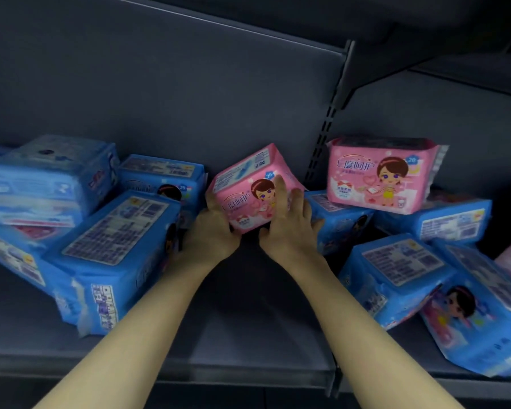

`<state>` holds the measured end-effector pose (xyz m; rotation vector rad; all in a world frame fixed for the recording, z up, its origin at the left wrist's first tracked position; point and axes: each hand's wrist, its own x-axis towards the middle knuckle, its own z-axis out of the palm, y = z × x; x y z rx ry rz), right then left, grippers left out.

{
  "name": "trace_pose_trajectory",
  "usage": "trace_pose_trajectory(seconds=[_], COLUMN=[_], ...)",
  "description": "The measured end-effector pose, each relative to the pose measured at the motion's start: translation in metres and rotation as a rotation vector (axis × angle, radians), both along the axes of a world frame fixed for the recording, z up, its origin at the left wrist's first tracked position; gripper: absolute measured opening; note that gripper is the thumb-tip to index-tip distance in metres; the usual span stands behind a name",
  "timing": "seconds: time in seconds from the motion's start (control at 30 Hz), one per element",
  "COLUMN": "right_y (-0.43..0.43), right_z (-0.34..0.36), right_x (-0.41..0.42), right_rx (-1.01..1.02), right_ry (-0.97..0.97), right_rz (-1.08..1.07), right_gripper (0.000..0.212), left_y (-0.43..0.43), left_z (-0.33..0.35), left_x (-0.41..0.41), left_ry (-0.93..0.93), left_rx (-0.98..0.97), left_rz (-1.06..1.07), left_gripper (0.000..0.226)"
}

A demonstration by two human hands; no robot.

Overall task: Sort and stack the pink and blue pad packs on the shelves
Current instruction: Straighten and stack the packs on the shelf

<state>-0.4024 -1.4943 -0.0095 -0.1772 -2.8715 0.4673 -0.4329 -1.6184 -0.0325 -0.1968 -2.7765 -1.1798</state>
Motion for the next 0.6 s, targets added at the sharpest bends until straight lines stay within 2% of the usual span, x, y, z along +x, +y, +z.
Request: trace_pose_trajectory(seconds=[0.2, 0.4, 0.6], right_y=[0.002, 0.003, 0.001], right_z=[0.0, -0.004, -0.01], right_x=[-0.009, -0.009, -0.004], right_rx=[-0.113, -0.229, -0.319], right_ry=[0.167, 0.249, 0.361], right_rz=[0.04, 0.054, 0.039], right_gripper=[0.097, 0.095, 0.094], left_y=[0.002, 0.001, 0.003], left_z=[-0.006, -0.013, -0.003], left_x=[-0.008, -0.017, -0.011], left_ry=[-0.021, -0.03, 0.094], left_rx=[0.147, 0.372, 0.483], left_rz=[-0.01, 0.008, 0.016], left_gripper=[0.087, 0.073, 0.067])
